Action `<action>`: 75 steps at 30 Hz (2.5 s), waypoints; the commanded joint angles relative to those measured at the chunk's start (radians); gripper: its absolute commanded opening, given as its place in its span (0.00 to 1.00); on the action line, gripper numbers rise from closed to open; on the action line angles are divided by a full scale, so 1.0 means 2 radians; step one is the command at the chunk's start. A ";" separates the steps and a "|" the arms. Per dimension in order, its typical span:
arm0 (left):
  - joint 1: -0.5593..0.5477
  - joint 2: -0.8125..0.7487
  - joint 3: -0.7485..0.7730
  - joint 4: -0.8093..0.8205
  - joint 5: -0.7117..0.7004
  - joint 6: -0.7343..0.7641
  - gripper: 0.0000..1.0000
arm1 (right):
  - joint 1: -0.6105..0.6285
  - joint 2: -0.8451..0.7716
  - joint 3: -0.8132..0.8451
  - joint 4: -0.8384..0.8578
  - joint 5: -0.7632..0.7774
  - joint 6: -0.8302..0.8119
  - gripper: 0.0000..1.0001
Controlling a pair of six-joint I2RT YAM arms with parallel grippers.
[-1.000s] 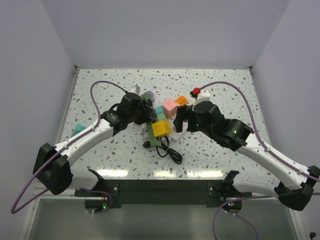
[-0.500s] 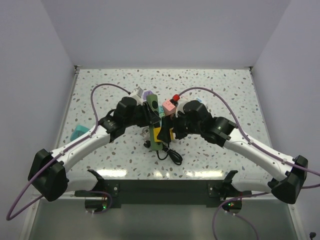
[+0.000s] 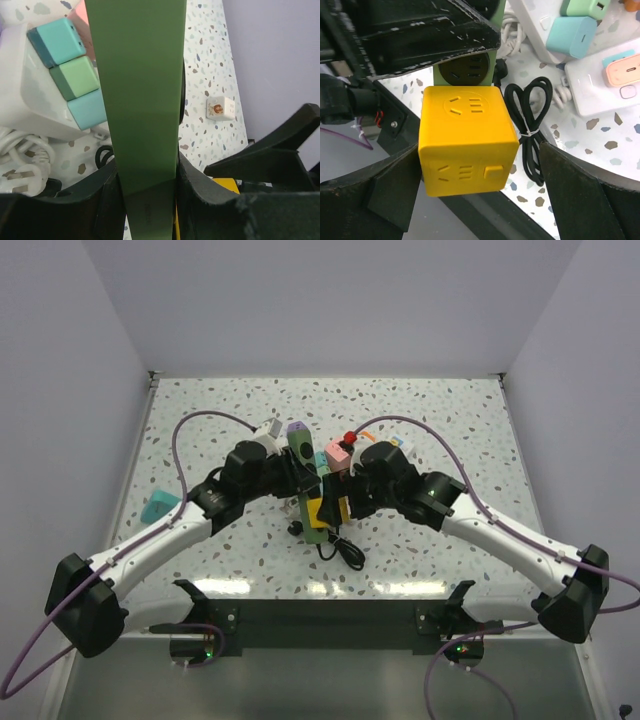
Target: Pull the plug off the socket
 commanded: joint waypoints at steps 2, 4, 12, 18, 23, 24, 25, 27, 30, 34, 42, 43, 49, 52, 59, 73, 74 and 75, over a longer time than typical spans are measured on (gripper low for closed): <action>-0.006 -0.026 0.020 0.080 0.022 -0.023 0.00 | -0.002 -0.002 0.012 -0.018 0.021 -0.007 0.98; -0.006 -0.024 0.018 0.086 0.031 -0.025 0.00 | -0.002 0.003 0.003 0.004 0.000 -0.001 0.98; -0.020 -0.007 0.019 0.118 0.038 -0.034 0.00 | -0.002 0.050 -0.003 0.068 -0.073 0.029 0.55; -0.019 0.005 0.050 -0.003 -0.035 0.015 0.00 | -0.002 0.018 0.014 0.015 -0.029 0.008 0.00; 0.017 0.011 0.038 -0.073 -0.080 0.049 0.00 | -0.009 -0.028 0.032 -0.051 -0.028 -0.014 0.00; 0.029 0.009 0.031 -0.082 -0.076 0.052 0.00 | -0.011 -0.036 0.035 -0.068 -0.032 -0.022 0.00; 0.043 0.006 0.022 -0.084 -0.070 0.055 0.00 | -0.012 -0.041 0.036 -0.076 -0.034 -0.025 0.00; 0.076 -0.001 0.003 -0.090 -0.065 0.069 0.00 | -0.016 -0.052 0.038 -0.100 -0.051 -0.037 0.00; 0.087 -0.008 0.005 -0.111 -0.078 0.096 0.00 | -0.019 -0.060 0.040 -0.124 -0.056 -0.050 0.00; 0.087 -0.002 0.020 -0.135 -0.073 0.122 0.00 | -0.022 -0.052 0.052 -0.142 -0.094 -0.073 0.00; 0.087 -0.032 0.060 -0.205 -0.121 0.154 0.00 | -0.032 -0.042 0.114 -0.199 -0.047 -0.103 0.00; 0.087 -0.047 0.064 -0.206 -0.117 0.151 0.00 | -0.035 -0.037 0.117 -0.207 -0.023 -0.103 0.00; 0.088 -0.098 0.125 -0.217 -0.086 0.114 0.00 | -0.108 0.041 0.113 -0.276 0.196 -0.062 0.00; 0.092 -0.091 0.163 -0.289 -0.113 0.108 0.00 | -0.215 0.063 0.085 -0.263 0.200 -0.040 0.00; 0.142 -0.059 0.220 -0.466 -0.283 0.130 0.00 | -0.360 0.159 0.079 -0.207 0.178 -0.014 0.00; 0.301 0.050 0.111 -0.353 -0.291 0.237 0.00 | -0.401 0.285 0.036 -0.136 0.167 0.051 0.00; 0.309 0.058 0.110 -0.346 -0.285 0.240 0.00 | -0.411 0.287 0.028 -0.135 0.169 0.058 0.00; 0.316 0.072 0.109 -0.340 -0.281 0.244 0.00 | -0.417 0.287 0.026 -0.137 0.179 0.061 0.00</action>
